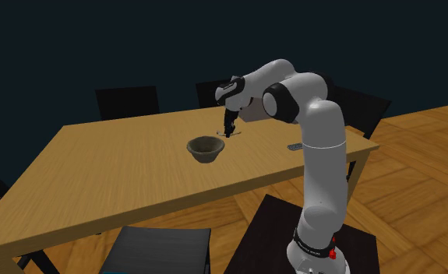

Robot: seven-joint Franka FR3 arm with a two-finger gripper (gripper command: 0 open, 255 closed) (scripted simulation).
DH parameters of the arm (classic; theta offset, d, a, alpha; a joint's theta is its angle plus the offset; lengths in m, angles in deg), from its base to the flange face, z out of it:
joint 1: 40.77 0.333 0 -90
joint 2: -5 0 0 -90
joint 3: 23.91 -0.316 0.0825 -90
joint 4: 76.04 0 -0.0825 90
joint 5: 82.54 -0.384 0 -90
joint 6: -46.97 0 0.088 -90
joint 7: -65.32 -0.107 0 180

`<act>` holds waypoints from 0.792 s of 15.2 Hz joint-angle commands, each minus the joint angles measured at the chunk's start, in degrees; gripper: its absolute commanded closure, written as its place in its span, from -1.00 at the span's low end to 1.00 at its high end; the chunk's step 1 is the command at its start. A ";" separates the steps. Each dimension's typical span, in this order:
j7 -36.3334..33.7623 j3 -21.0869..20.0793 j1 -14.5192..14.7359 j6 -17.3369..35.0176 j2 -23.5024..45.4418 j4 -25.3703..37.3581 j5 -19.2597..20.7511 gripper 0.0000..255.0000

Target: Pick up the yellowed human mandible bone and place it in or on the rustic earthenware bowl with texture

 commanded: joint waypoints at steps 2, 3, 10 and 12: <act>-0.05 -0.21 0.07 -0.17 0.49 -0.20 -0.08 1.00; 0.23 -0.11 -0.12 -0.28 0.52 -0.13 -0.15 1.00; -1.63 0.60 0.29 -4.72 -1.46 2.93 1.94 1.00; -2.11 0.76 0.36 -6.03 -1.92 3.93 2.44 1.00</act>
